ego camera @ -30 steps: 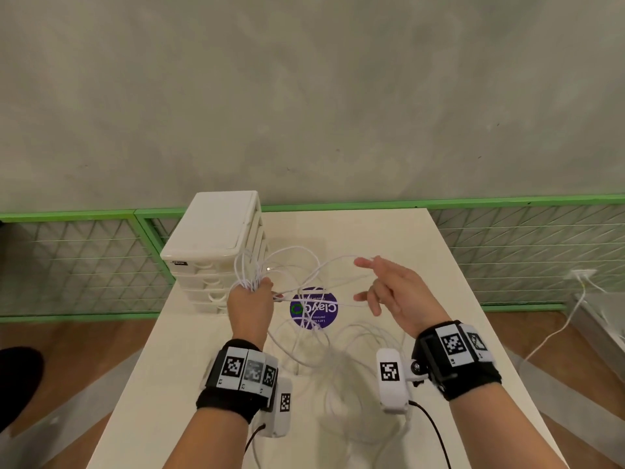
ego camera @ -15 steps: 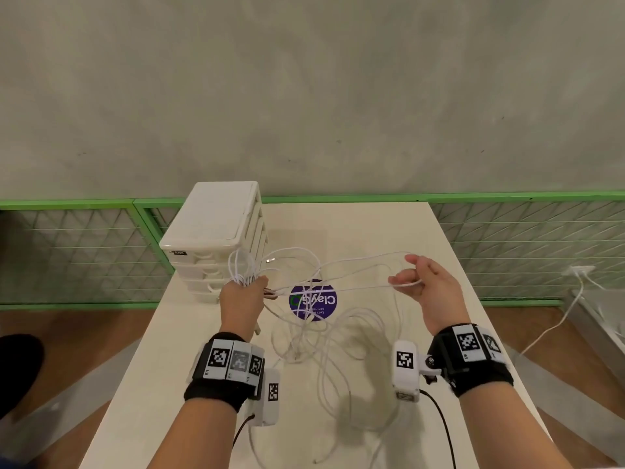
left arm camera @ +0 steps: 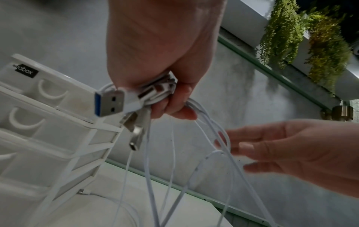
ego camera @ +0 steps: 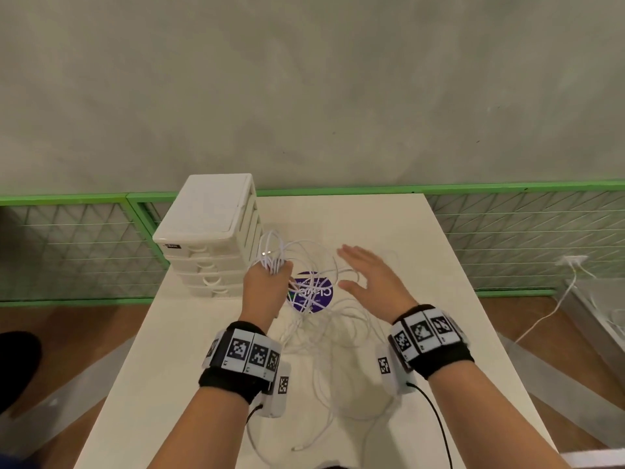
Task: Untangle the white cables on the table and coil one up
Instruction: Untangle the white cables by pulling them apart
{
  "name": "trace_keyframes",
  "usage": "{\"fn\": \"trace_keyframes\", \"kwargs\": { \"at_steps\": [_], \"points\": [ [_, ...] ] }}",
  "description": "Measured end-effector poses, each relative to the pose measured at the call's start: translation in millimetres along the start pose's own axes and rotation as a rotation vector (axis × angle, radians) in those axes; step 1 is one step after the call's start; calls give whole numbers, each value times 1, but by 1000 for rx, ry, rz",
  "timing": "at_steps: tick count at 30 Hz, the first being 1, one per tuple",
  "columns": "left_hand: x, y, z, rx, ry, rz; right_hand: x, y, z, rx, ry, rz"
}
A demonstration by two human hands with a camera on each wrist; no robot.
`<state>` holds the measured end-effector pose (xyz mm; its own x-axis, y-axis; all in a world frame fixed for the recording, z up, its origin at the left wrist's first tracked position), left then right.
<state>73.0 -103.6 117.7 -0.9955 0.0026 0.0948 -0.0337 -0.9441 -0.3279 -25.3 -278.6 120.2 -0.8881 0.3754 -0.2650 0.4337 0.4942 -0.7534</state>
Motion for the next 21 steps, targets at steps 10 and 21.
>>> {"fn": "trace_keyframes", "kwargs": {
  "at_steps": [10,21],
  "points": [
    [-23,-55,1,85,-93,240,17,-28,86,29,450,291],
    [-13,-31,16,72,-23,89,27,-31,118,143,473,287]
  ]
}}
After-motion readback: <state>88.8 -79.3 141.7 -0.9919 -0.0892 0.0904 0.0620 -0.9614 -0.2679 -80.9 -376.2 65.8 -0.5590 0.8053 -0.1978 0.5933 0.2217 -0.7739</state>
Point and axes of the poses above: each hand's wrist, its own x-axis away from the middle knuckle, its own y-axis out of the palm, z = x × y, the point moved 8 cm from there along -x, towards the middle knuckle, and after that the axes turned 13 degrees about z, right-handed, at the moved point
